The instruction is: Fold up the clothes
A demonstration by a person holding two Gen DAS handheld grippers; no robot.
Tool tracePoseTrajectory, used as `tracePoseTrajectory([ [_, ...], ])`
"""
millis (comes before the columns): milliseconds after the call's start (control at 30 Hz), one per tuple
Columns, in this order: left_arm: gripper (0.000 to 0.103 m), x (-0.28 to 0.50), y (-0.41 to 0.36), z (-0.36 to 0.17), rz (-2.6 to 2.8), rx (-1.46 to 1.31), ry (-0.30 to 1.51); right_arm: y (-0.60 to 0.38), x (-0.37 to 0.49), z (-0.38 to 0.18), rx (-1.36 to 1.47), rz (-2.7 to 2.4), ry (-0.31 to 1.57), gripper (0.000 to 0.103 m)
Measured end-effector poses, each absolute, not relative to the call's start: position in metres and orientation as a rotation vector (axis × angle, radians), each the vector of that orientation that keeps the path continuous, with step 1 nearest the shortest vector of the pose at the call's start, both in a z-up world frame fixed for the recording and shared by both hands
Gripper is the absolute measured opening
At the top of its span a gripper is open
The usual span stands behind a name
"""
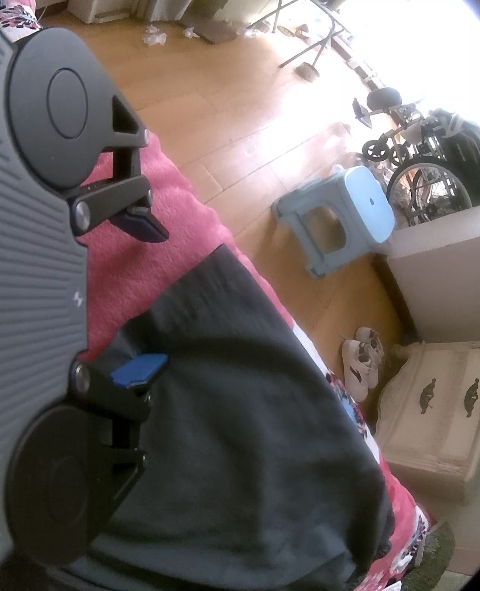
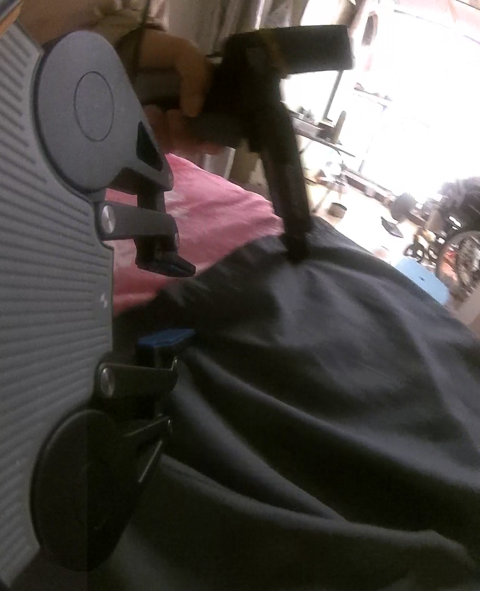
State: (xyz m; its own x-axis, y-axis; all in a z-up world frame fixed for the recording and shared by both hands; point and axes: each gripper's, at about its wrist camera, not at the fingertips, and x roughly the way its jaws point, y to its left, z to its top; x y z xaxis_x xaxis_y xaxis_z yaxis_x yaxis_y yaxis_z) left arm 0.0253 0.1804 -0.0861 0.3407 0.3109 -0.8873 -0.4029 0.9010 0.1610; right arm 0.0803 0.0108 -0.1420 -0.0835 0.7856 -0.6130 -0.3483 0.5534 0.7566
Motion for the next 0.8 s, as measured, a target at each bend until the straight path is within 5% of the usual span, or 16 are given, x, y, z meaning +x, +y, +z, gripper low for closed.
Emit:
tracePoseTrajectory([
  [300,0.070,0.025,0.181,-0.087,0.497,-0.118,1.142,0.019,0.058,-0.136,0.296,1.118,1.438,0.031],
  [800,0.070,0.019,0.188,-0.085,0.489,-0.169,1.145,-0.011,0.108,-0.084,0.396,0.946,1.256,0.031],
])
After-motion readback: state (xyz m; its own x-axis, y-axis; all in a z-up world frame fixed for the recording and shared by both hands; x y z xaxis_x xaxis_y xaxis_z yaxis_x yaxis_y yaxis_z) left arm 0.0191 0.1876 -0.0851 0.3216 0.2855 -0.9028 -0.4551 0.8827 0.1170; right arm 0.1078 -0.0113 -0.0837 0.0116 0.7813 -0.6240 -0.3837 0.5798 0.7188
